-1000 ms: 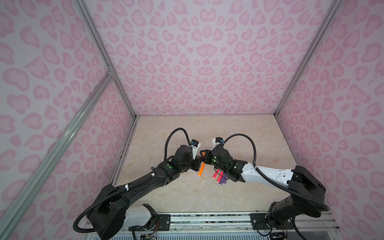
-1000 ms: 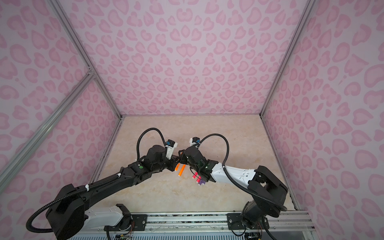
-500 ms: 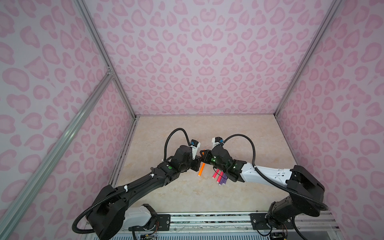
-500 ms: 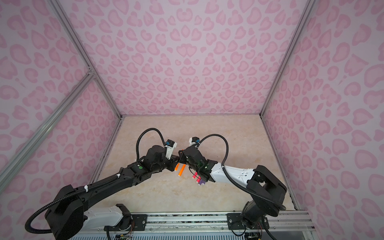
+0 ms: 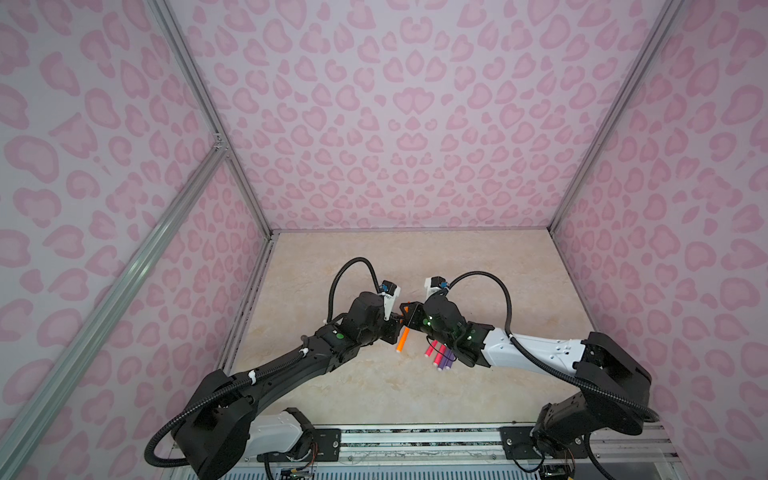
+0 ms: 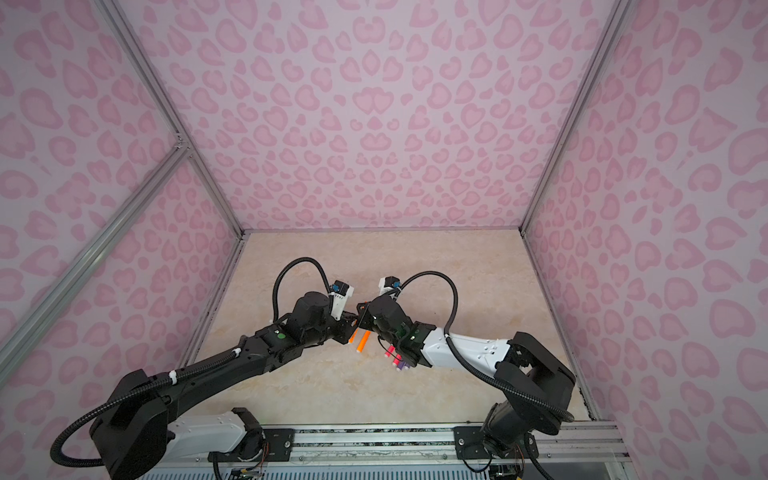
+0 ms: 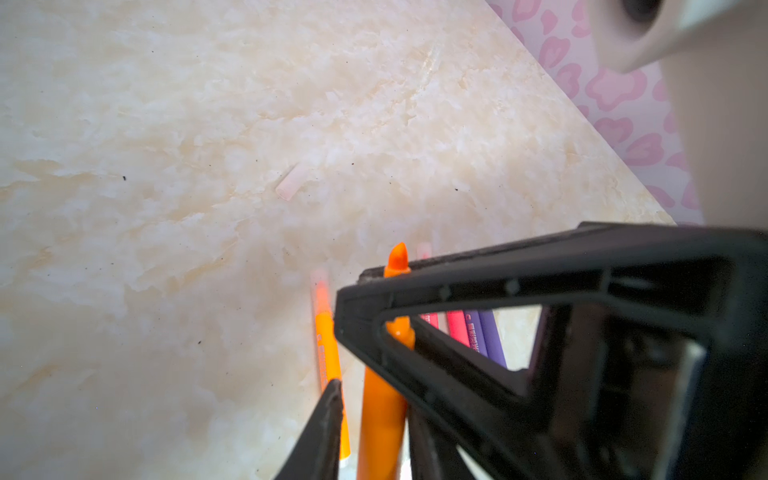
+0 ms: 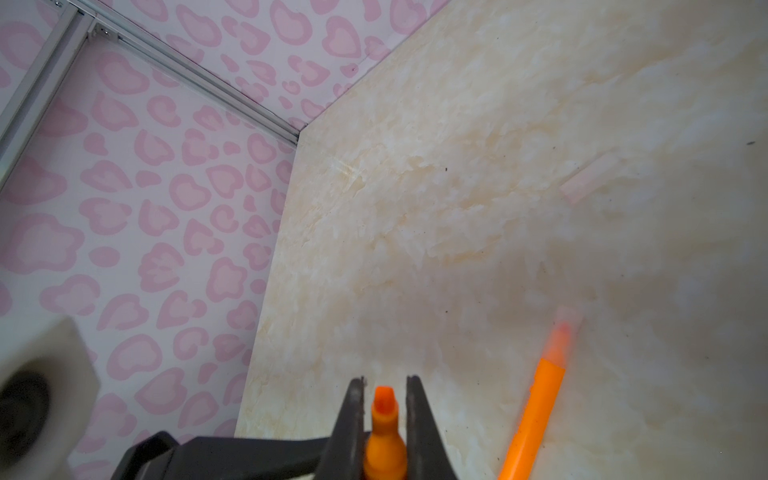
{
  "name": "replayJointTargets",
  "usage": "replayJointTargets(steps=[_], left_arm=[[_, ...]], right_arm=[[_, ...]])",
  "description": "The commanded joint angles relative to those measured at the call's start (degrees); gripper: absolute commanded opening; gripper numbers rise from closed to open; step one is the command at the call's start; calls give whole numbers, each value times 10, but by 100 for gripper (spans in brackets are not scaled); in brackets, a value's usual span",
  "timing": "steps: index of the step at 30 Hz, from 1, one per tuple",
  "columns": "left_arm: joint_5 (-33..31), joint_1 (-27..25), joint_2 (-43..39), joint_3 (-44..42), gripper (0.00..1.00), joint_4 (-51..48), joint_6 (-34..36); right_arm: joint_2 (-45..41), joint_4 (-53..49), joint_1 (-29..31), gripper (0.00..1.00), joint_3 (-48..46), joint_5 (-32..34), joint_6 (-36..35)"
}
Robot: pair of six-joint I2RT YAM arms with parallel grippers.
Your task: Insert the pens into the pen caps
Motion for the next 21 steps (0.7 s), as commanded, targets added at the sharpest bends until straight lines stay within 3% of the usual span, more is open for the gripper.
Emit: replayJointTargets(steps=[1,13,21], left_arm=[[17,-1,-2,1,33,50,3],[8,0,7,10,23,38,3],[10,-1,-6,2,3,42,4]], right_arm=[[5,10,3,0,3,-26,-1],[-18,-8,14,0,3,-17,-14],[-18,-14,20,0,8,-8,-17]])
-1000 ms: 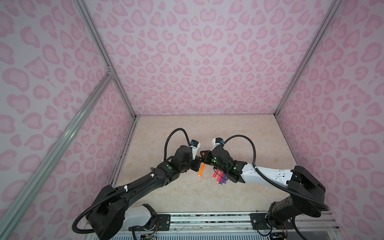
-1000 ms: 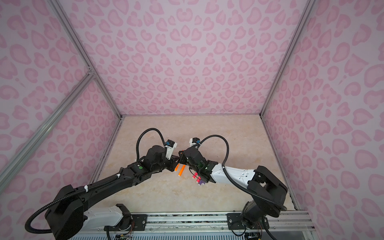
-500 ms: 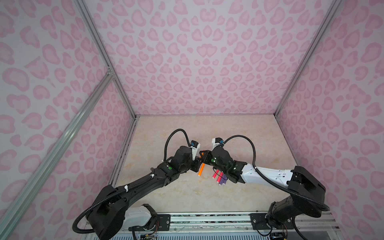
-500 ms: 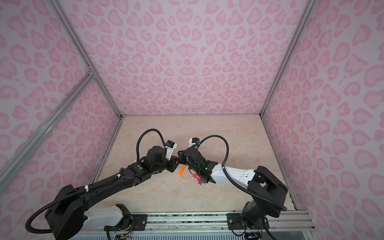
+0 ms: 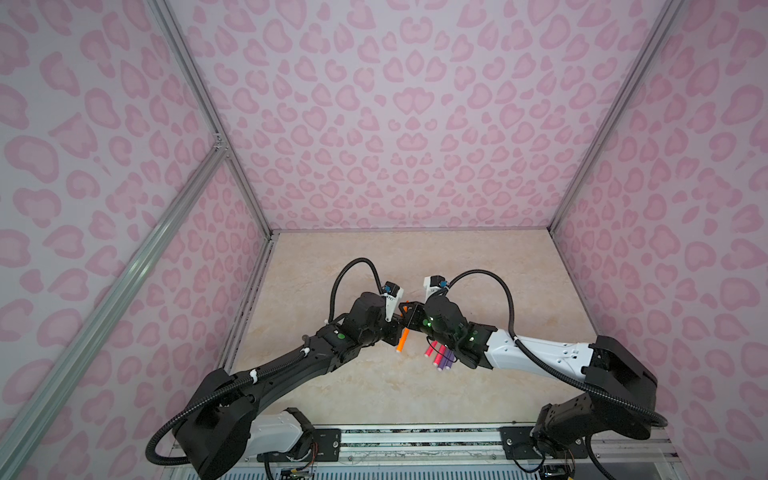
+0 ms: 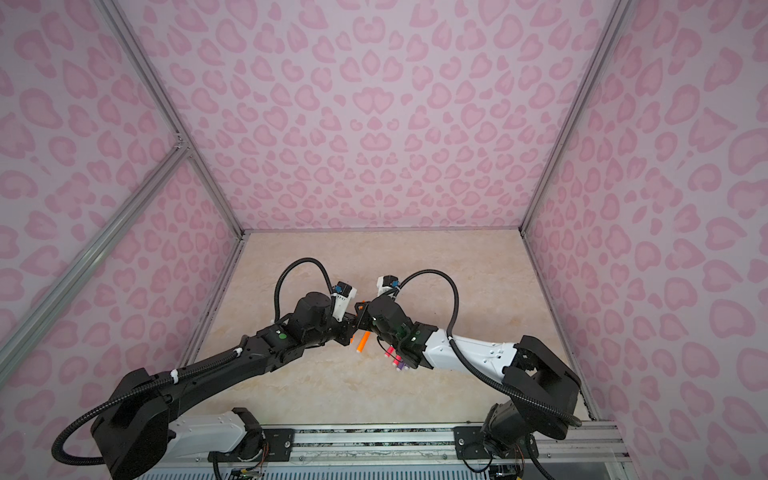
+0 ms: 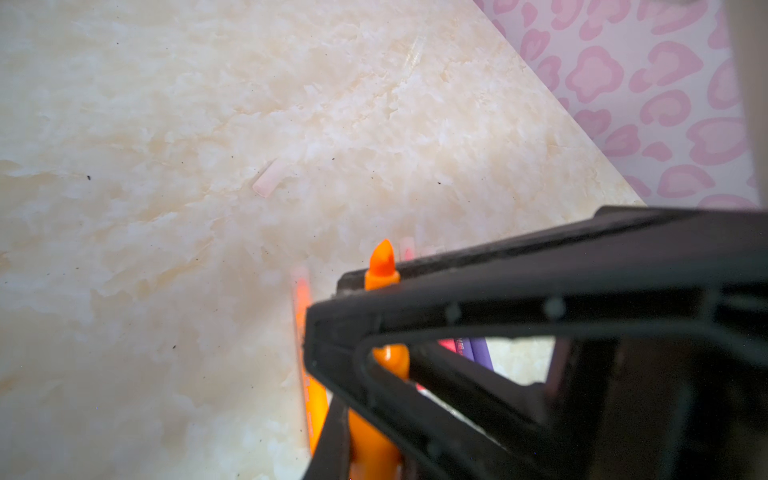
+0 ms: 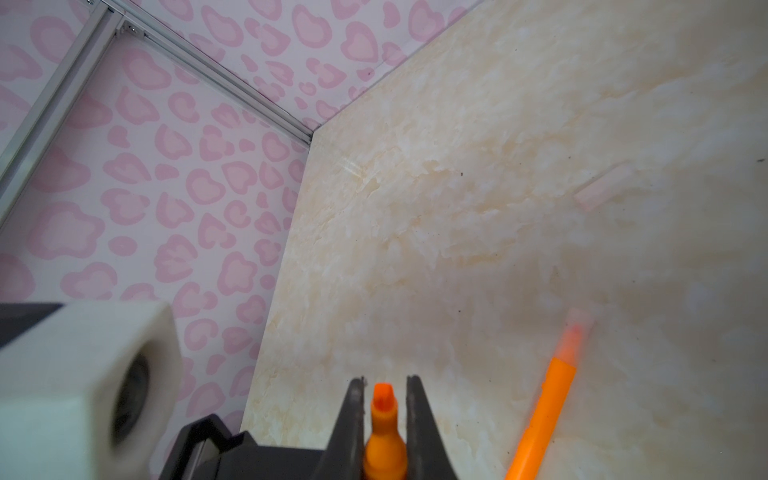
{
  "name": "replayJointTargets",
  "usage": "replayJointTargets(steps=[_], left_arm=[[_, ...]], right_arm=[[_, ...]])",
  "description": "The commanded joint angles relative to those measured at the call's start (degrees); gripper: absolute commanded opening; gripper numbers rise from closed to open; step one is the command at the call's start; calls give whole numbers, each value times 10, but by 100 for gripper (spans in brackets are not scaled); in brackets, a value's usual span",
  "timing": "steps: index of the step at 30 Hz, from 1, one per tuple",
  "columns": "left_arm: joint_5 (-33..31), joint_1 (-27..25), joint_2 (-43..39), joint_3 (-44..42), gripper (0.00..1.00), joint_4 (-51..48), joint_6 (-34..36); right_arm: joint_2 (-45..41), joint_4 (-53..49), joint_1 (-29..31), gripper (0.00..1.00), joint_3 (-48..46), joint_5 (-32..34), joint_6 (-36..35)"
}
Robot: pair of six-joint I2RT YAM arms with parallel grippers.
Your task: Insert the pens into the pen caps
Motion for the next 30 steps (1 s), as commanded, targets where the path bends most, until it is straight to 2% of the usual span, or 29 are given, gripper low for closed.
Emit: replayJointTargets(steps=[1,7,10,20,30], left_arm=[[-7,1,-11,-2,3,42,3],[-18,1,-26,-10,5,46,3],[-24,1,-27,-10,14,45,0],[-19,1,-42,-20,25,54,0],[-13,1,-48,-24,29,60,1]], right_arm=[[5,1,7,0,3,-18,-5],[14,-3,13,0,10,-13,-6],[14,-6,13,0,7,-6,-5],[22,-30,15,0,16,22,-7],[25,-31,19,0,23,20,-8]])
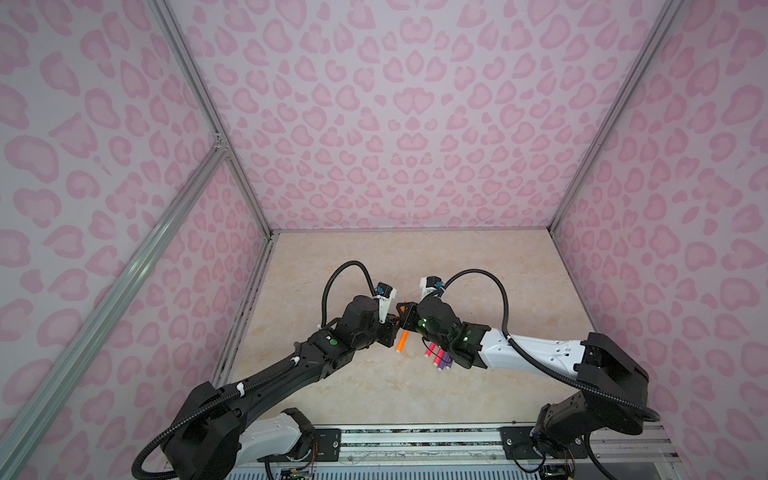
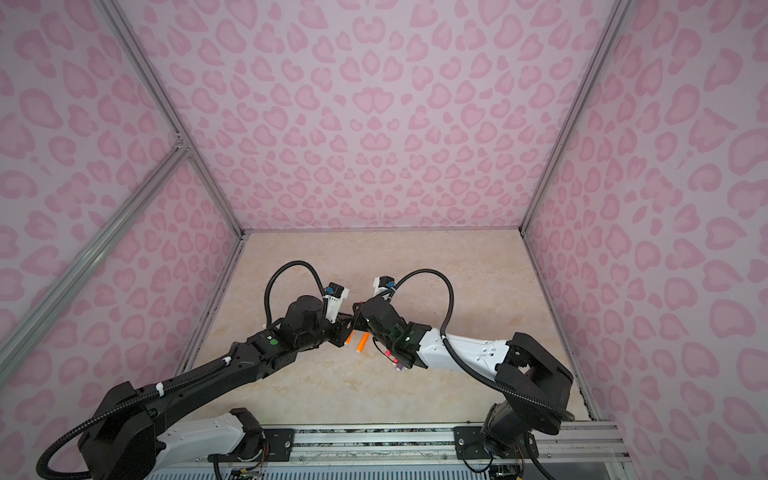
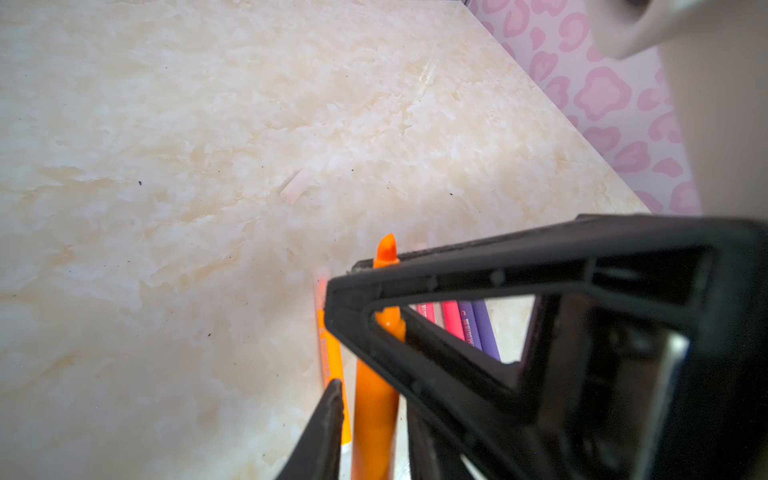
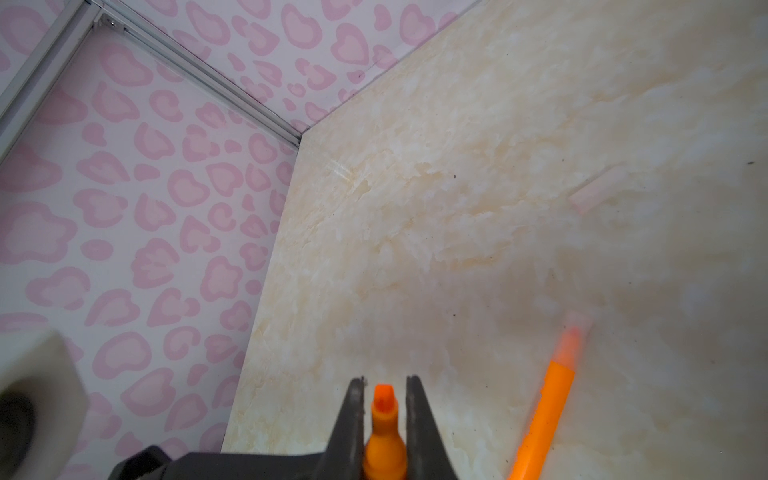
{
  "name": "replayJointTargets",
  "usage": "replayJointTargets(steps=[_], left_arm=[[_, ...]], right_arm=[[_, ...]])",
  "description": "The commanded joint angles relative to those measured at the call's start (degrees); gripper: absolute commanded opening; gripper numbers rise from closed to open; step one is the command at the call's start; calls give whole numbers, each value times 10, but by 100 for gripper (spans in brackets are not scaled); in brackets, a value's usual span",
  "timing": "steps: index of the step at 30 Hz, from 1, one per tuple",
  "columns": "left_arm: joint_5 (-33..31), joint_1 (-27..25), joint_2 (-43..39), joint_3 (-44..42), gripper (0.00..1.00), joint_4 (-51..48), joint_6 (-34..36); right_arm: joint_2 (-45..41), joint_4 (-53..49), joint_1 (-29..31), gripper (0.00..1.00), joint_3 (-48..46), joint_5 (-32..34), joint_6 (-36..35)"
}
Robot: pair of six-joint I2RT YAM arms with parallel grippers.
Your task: Insert the pens into the pen caps
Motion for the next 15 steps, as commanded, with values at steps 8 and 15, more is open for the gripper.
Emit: replayJointTargets(steps=[8,15], left_arm=[[14,-1,7,5,31,60,0],[11,0,3,3,18,62,0]], right_arm=[[-14,-10,13,0,-4,-18,-5],[-7,-14,15,0,0,-18,-7]])
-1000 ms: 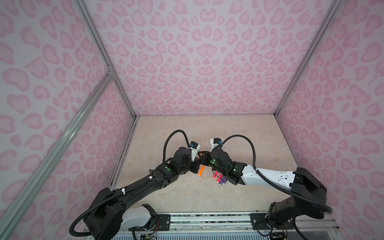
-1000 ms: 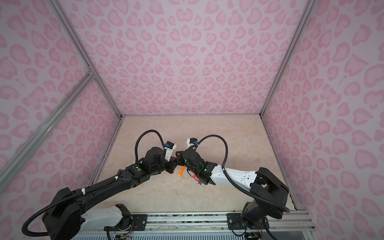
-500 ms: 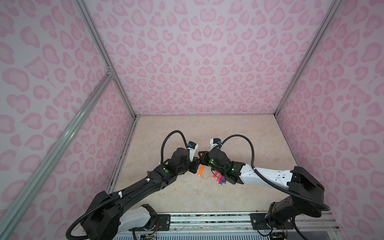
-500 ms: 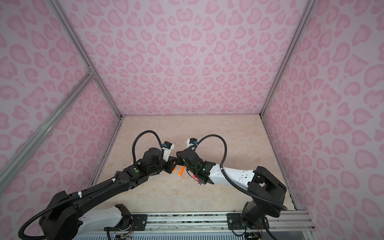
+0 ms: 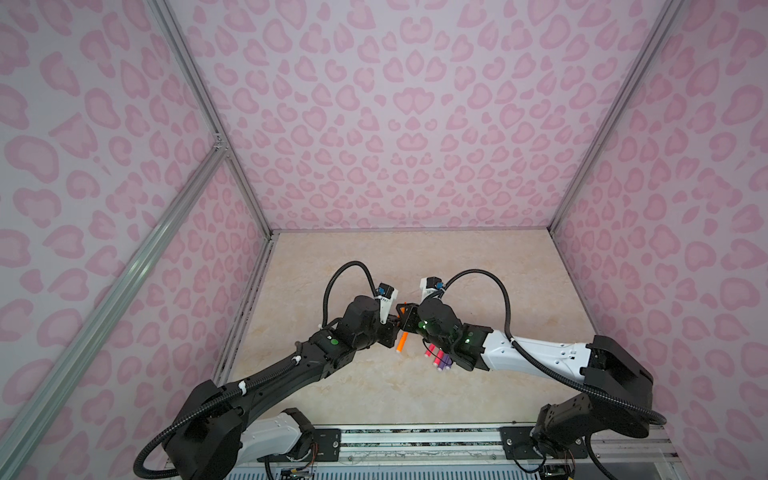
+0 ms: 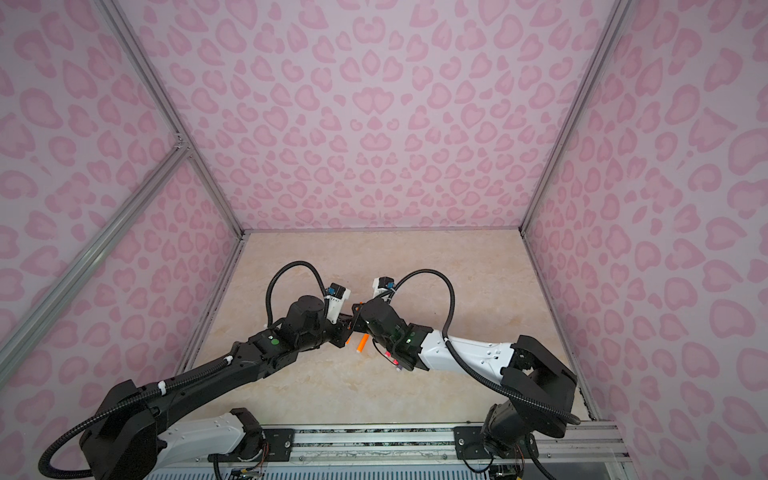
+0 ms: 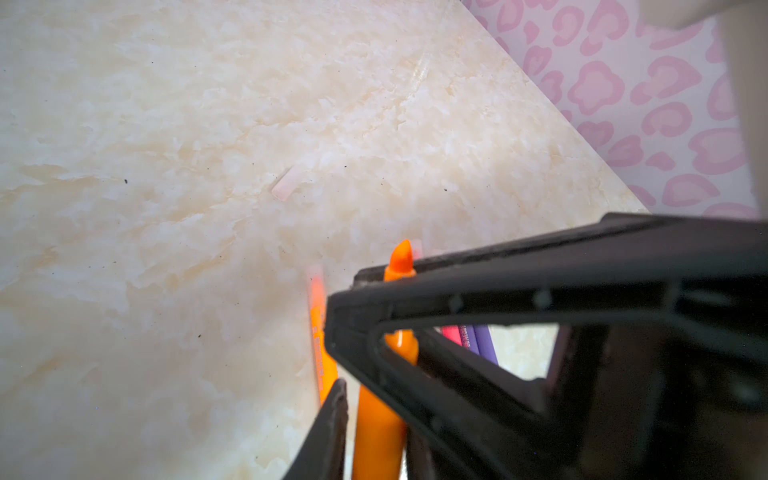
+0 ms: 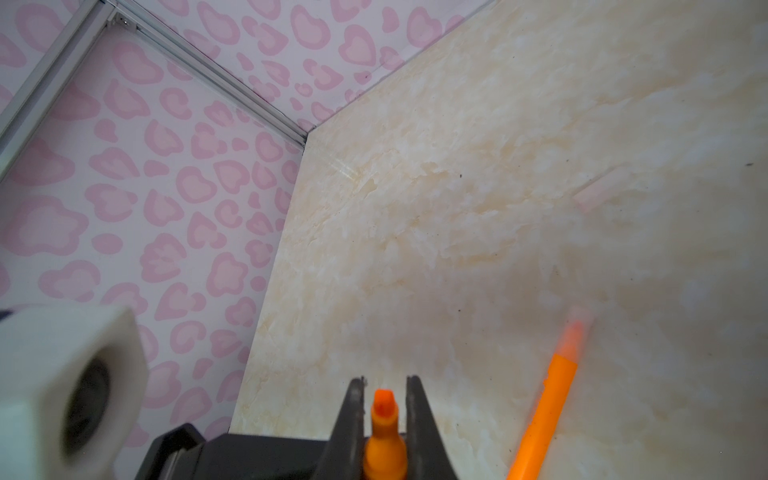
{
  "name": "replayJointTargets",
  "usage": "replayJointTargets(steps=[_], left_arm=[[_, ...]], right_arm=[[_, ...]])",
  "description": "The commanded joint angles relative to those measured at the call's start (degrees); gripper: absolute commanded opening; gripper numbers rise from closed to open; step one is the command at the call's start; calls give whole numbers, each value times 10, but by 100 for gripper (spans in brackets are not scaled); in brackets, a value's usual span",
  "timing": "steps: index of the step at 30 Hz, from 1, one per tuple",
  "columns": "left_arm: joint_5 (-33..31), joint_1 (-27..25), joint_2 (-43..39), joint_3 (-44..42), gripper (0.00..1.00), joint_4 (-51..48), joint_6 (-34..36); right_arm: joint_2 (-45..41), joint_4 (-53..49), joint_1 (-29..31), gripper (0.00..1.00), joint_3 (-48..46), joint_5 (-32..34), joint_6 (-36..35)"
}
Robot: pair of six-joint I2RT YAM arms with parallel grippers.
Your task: Insert the pens into the pen caps
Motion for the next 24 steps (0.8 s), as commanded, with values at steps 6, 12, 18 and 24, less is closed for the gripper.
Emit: replayJointTargets(steps=[6,12,18,24], left_arm=[[-11,0,-3,3,3,55,-3],[-95,35,-8,-3,3,25,-50],[-109,132,-26,-34,3,0,-122],[-188,134,-29,-21,3,-54,-136]], right_arm=[[16,-7,5,18,10,-26,-10],[-4,-44,3,61,6,22,-19],[-30,-61,-17,68,-20,80,-13],[23,-116,-69,62,13,88,-14]])
